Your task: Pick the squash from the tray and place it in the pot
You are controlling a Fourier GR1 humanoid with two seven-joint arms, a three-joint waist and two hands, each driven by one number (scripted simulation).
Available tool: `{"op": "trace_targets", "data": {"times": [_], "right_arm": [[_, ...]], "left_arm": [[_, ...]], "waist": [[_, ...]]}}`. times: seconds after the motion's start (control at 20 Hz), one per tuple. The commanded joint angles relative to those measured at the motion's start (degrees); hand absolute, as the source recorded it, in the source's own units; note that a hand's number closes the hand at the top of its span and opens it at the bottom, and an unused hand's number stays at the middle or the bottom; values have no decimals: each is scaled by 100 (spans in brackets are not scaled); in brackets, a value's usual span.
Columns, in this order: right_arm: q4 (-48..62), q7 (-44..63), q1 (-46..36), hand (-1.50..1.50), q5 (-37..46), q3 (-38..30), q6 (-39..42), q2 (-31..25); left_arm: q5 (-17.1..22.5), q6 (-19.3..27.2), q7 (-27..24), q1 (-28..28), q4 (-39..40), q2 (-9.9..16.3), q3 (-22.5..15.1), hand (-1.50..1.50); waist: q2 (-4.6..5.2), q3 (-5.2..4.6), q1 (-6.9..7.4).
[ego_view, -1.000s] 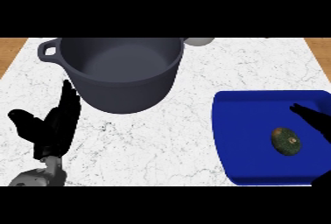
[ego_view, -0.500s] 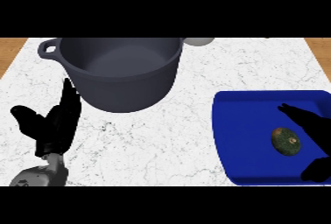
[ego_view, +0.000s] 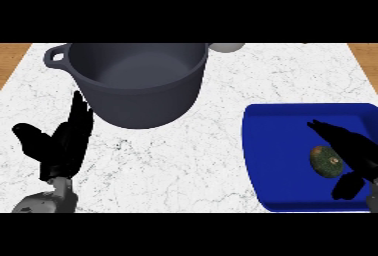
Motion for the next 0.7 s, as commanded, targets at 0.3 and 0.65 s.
{"op": "trace_targets", "data": {"times": [0.3, 0.65], "right_arm": [[141, -1079, -126, 150, -116, -246, -203, 58], [-289, -113, -399, 150, 83, -5, 355, 727]], "left_arm": [[23, -230, -358, -149, 316, -230, -52, 0], [-38, -280, 63, -131, -79, -78, 24, 0]], "waist": [[3, 4, -54], [-6, 1, -41]]}}
